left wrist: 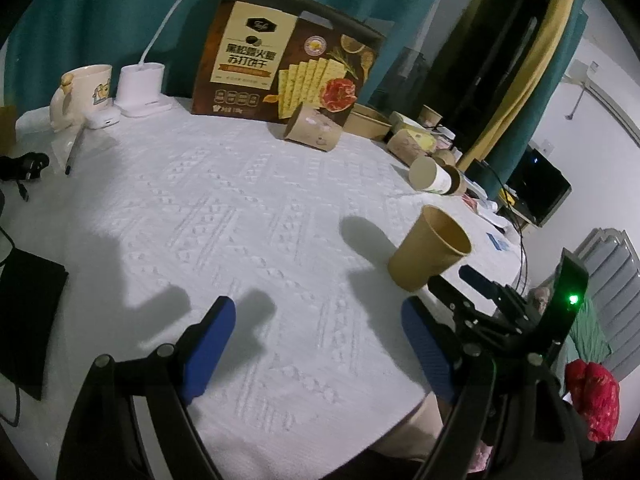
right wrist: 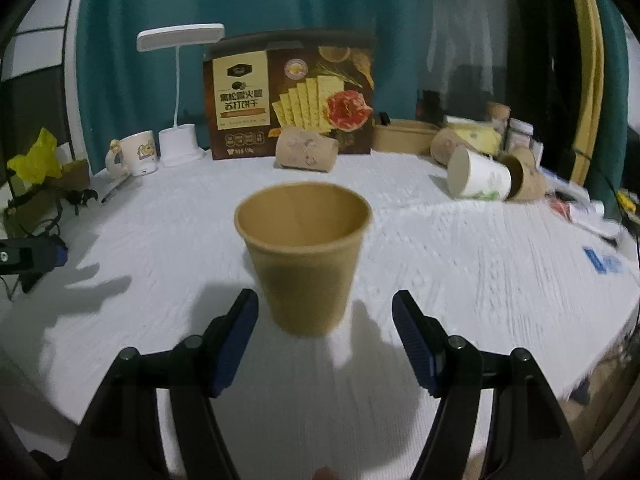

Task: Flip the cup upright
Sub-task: 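Lower the cup upright onto the tablecloth and open the right gripper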

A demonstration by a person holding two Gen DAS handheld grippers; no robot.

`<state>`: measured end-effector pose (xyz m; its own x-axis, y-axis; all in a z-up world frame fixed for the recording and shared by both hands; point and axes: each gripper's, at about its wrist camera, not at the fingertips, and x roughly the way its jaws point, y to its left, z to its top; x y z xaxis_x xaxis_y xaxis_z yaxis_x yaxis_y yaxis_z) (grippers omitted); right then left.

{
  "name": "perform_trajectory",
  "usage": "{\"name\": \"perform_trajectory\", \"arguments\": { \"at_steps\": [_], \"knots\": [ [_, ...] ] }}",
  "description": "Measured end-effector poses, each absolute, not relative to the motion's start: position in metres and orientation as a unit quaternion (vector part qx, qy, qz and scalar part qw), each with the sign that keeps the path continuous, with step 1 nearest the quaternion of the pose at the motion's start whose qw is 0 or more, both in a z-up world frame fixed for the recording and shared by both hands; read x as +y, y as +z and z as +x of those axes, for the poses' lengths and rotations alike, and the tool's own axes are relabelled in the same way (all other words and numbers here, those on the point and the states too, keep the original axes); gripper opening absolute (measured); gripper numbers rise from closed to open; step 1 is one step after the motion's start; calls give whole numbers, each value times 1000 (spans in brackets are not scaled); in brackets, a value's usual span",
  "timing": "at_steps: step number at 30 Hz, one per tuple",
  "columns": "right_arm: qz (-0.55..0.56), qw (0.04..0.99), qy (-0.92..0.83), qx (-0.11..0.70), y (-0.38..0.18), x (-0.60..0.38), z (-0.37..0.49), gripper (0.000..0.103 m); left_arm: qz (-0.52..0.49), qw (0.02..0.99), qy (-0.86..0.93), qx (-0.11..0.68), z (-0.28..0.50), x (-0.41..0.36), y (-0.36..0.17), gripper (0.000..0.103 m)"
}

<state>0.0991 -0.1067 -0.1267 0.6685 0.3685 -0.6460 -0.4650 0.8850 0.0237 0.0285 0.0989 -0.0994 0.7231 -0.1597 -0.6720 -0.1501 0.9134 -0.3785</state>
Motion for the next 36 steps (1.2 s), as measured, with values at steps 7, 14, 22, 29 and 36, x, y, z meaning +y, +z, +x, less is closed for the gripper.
{"name": "perform_trajectory", "arguments": {
  "at_steps": [7, 14, 22, 29, 36],
  "knots": [
    [-57, 911, 207, 351, -113, -134, 78, 67, -168, 914, -10, 370, 24, 73, -91, 85],
    [-61, 916, 179, 354, -89, -160, 60, 67, -126, 923, 1, 364, 20, 53, -83, 85],
    [-51, 919, 160, 357, -55, -185, 47, 67, -87, 946, -17, 313, 12, 30, -54, 90],
    [-24, 933, 164, 321, -6, -203, 31, 74, -11, 966, -50, 252, 5, 3, -17, 101],
    [-18, 952, 159, 260, 42, -211, 13, 80, -1, 980, -62, 188, -4, -4, 25, 103]
  ]
}}
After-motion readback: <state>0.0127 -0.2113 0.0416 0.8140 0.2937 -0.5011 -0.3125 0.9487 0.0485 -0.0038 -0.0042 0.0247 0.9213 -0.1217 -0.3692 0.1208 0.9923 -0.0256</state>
